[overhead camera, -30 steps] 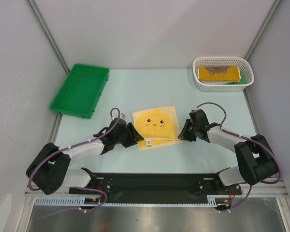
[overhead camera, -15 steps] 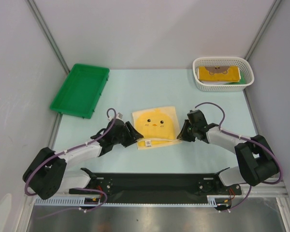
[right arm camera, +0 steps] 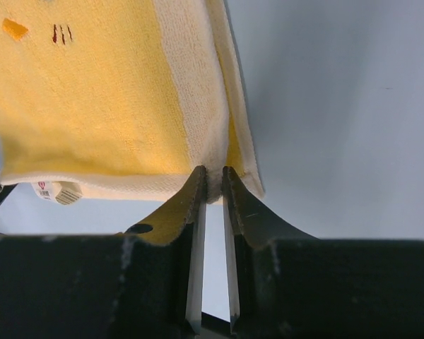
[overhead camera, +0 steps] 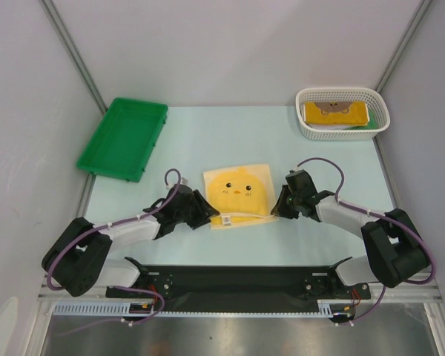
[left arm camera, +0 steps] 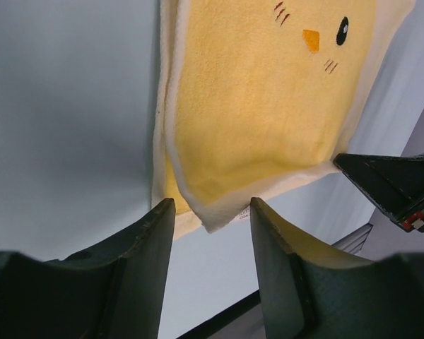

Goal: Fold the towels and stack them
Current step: Fold the towel

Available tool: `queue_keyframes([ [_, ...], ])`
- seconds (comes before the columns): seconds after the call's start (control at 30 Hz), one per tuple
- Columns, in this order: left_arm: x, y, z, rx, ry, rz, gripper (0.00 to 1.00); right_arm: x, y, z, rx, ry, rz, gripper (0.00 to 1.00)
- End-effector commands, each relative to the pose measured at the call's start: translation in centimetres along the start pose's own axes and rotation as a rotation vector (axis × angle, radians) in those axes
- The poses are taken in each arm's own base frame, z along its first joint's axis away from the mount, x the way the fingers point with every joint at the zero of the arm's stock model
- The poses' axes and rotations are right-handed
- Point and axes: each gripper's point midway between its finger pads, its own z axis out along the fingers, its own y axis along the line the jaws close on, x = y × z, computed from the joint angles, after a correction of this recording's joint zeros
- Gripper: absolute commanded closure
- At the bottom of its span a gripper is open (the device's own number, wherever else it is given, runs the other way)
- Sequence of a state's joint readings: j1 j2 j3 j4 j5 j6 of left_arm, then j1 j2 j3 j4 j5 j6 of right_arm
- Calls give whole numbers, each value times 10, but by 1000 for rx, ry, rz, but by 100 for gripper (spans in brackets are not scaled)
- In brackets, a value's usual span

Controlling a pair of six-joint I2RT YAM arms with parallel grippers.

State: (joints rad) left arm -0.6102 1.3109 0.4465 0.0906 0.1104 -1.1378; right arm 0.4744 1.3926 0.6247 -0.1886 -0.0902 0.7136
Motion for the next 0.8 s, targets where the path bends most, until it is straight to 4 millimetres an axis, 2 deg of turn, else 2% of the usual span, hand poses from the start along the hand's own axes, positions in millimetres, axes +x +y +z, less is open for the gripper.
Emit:
queue_keyframes([
  [0.0,-9,-13,1,44,-22,-36,49,-6,5,-4,-14,-37,-22,83],
  [0.13,-10,-11,0,34,-27,-29,59,-7,6,-5,-14,-39,-27,81],
  [0.17,-12,-11,-1,34,-33,-26,63,-7,5,-6,-9,-40,-31,77],
  [0.2,-11,-10,-2,31,-32,-20,72,-8,4,-6,-2,-44,-30,76],
  [0.23,-12,-9,-2,25,-38,-17,77,-10,5,-7,-1,-47,-34,75],
  [0.3,-15,-12,-4,28,-46,1,88,-11,6,-8,0,-52,-40,78],
  [0.4,-20,-18,-5,27,-57,35,99,-17,10,-8,-9,-63,-50,92],
  [0.43,-20,-15,-5,9,-53,44,100,-18,11,-9,-9,-64,-54,96],
  [0.47,-25,-24,-6,20,-60,56,99,-26,18,-11,-22,-80,-63,100],
  [0.5,-26,-25,-6,16,-60,77,100,-29,21,-11,-29,-83,-70,100],
  [0.53,-32,-37,-8,36,-73,89,100,-32,21,-11,-24,-84,-78,100],
  [0.6,-39,-36,-9,9,-73,112,100,-47,30,-14,-33,-111,-86,100],
  [0.63,-47,-47,-12,27,-91,124,100,-59,29,-14,-29,-129,-91,100],
  [0.67,-56,-45,-13,17,-104,138,100,-73,39,-18,-56,-156,-101,100],
  [0.77,-87,-66,-19,75,-164,201,100,-110,51,-18,-114,-221,-142,100],
])
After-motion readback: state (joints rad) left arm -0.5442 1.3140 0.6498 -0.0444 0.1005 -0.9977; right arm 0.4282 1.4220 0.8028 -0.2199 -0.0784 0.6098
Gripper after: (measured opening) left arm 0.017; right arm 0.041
